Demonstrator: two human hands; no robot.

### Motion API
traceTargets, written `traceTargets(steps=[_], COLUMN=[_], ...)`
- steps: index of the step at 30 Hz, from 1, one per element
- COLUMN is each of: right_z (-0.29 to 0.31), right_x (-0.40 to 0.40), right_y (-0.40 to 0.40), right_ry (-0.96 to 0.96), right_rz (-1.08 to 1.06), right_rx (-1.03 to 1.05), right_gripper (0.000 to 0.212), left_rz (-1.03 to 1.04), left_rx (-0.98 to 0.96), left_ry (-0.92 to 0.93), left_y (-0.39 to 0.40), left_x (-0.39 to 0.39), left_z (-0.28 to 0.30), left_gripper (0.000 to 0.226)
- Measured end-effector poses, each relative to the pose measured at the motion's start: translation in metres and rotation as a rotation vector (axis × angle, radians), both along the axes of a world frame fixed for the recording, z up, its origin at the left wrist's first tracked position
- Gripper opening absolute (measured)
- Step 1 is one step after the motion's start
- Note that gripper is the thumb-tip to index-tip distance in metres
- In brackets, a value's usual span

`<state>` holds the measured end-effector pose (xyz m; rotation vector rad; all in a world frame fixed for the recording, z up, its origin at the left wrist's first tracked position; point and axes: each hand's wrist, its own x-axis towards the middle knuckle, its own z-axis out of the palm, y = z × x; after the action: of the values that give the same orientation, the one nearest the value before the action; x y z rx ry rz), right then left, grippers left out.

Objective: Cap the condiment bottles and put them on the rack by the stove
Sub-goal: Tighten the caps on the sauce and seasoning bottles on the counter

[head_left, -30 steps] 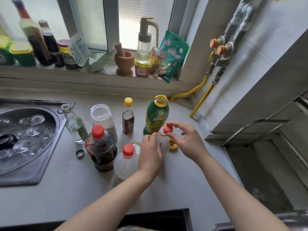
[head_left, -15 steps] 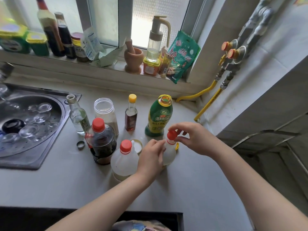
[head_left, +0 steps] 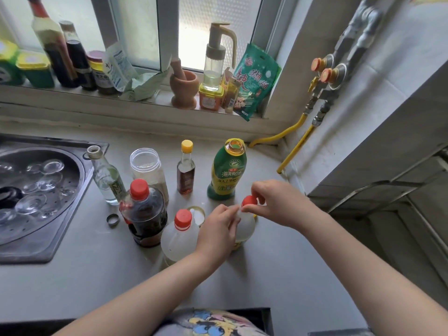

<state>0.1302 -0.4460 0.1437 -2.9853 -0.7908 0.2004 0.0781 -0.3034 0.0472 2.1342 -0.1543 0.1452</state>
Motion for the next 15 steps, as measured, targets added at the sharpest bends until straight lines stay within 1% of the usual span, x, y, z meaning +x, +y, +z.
traceTargets(steps=[2,4,5,6,7,9,10,13,15], right_z=[-0.004,-0.002,0.0,0.004,0.008,0.013,0.012,0.008,0.007], right_x=[-0.001,-0.001,-0.001,-0.001,-0.001,-0.003,-0.005,-0.007,-0.006], right_y=[0.006,0.008,0.006,0.003,0.0,-0.001,0.001,0.008,0.011], right_ry=[-0.093,-0.12,-0.119,-0.094,-0.045,0.058,0.083,0.048,0.025], right_rz=[-0.047,-0.104,-0.104,-0.079,-0.028,0.075,0.091,0.073,0.038], right_rx=[-0.139,-0.178,-0.126,-0.048,0.021,0.084,0.084,0.037,-0.023], right_gripper=[0.052,0.064,0.063,0.057,0.05,0.049,0.045,0.031,0.031], left_rz=[-0.017,-0.035,-0.044,-0.051,-0.057,-0.066,-0.071,-0.093,-0.107], left_rx=[0.002,-0.005,-0.011,-0.016,-0.018,-0.026,-0.031,-0.028,-0.027], left_ry=[0.006,0.012,0.013,0.01,0.008,0.008,0.01,0.02,0.023], left_y=[0.003,0.006,0.007,0.008,0.008,0.009,0.01,0.012,0.013], left_x=[0.001,0.002,0.002,0.002,0.003,0.003,0.004,0.005,0.006], left_z=[-0.001,-0.002,-0.002,-0.003,-0.003,-0.003,-0.003,-0.003,-0.003], left_gripper=[0.032,0.032,0.033,0.034,0.035,0.036,0.036,0.036,0.035])
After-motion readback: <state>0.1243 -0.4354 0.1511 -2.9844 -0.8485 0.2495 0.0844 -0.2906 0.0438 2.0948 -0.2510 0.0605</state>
